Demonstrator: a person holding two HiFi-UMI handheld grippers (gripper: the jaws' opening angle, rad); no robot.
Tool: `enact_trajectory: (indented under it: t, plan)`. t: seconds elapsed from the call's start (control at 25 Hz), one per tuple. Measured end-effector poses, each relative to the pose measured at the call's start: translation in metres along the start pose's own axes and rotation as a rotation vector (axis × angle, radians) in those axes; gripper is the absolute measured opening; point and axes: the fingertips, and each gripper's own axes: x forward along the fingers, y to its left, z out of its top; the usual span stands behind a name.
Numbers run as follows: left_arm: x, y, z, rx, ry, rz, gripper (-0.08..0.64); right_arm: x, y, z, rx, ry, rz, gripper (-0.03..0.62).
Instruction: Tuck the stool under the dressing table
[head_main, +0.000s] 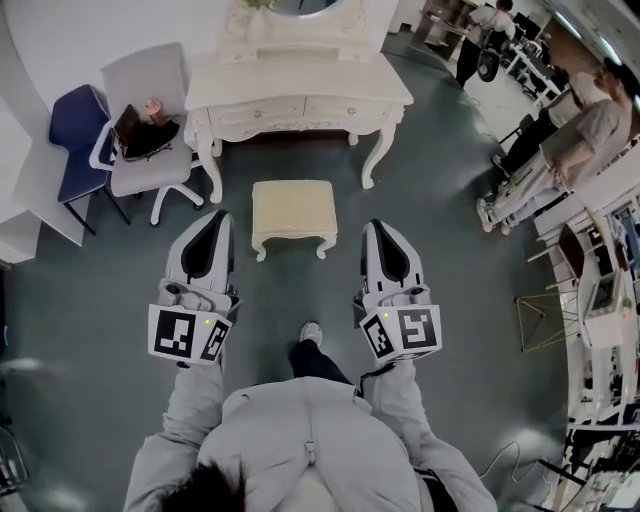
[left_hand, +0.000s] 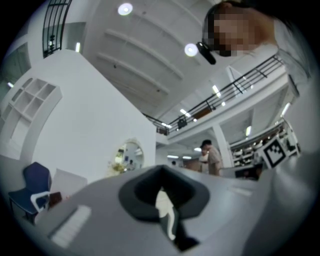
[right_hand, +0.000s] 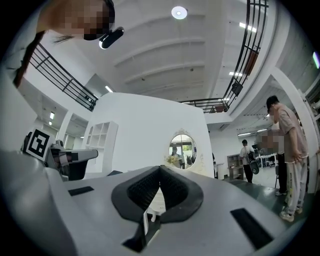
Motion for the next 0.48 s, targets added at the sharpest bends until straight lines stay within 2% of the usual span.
enact_trajectory:
  t: [0.48]
  plan:
    - [0.099,0.019,-0.030,0.016,0.006,0.113,0.008,0.101,-0.079,-0.013,-0.002,0.018,0.108,0.002]
